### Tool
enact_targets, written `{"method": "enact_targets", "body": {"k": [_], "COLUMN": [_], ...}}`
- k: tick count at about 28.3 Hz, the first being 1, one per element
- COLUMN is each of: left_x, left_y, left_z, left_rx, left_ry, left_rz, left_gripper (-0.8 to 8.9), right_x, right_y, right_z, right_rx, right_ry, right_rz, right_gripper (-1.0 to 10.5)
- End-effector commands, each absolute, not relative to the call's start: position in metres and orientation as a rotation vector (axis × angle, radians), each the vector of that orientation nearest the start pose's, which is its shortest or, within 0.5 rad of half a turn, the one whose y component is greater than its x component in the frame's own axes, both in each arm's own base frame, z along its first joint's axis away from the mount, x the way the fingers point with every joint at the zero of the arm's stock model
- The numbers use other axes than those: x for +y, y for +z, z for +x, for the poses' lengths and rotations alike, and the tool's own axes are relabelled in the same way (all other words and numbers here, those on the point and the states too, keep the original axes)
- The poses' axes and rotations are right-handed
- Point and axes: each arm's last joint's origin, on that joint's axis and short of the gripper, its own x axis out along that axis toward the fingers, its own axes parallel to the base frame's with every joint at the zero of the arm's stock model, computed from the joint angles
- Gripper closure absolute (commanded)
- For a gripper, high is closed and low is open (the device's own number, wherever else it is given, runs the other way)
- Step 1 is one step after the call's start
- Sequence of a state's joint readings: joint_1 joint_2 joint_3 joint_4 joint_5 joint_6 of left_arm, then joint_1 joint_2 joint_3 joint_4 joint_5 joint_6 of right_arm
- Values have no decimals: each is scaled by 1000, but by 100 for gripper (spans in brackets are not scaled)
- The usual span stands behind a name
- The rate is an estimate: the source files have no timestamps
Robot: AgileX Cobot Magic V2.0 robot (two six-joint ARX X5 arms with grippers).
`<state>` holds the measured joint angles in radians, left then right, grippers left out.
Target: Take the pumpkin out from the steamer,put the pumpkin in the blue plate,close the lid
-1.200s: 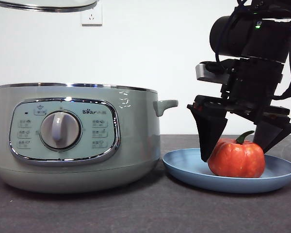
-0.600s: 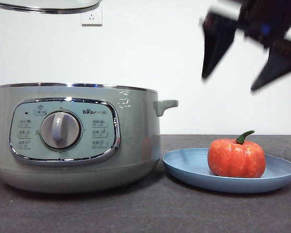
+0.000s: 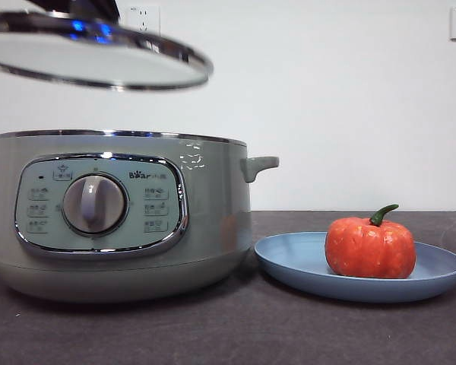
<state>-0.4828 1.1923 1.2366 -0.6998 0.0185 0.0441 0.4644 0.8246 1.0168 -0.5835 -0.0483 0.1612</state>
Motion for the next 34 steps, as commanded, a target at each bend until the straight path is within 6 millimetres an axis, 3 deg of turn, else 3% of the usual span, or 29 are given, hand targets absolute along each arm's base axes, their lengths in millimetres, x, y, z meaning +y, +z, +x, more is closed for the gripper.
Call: {"method": "enact_targets", "body": {"k": [1, 14, 34], "left_x": [-121, -143, -148], "left_y": [362, 334, 322], "left_z": [222, 248, 254], "left_rx": [595, 680, 738], "left_ry": [-526, -549, -590], "left_rz": [187, 212, 211], "left_gripper": [822, 822, 822], "right_x": [73, 73, 73], "right_y": [369, 370, 370], "right_z": [142, 143, 143], "right_rx": [404, 391, 390], "right_ry": [472, 471, 470], "right_rz": [85, 96, 95], "right_gripper": [383, 383, 383]}}
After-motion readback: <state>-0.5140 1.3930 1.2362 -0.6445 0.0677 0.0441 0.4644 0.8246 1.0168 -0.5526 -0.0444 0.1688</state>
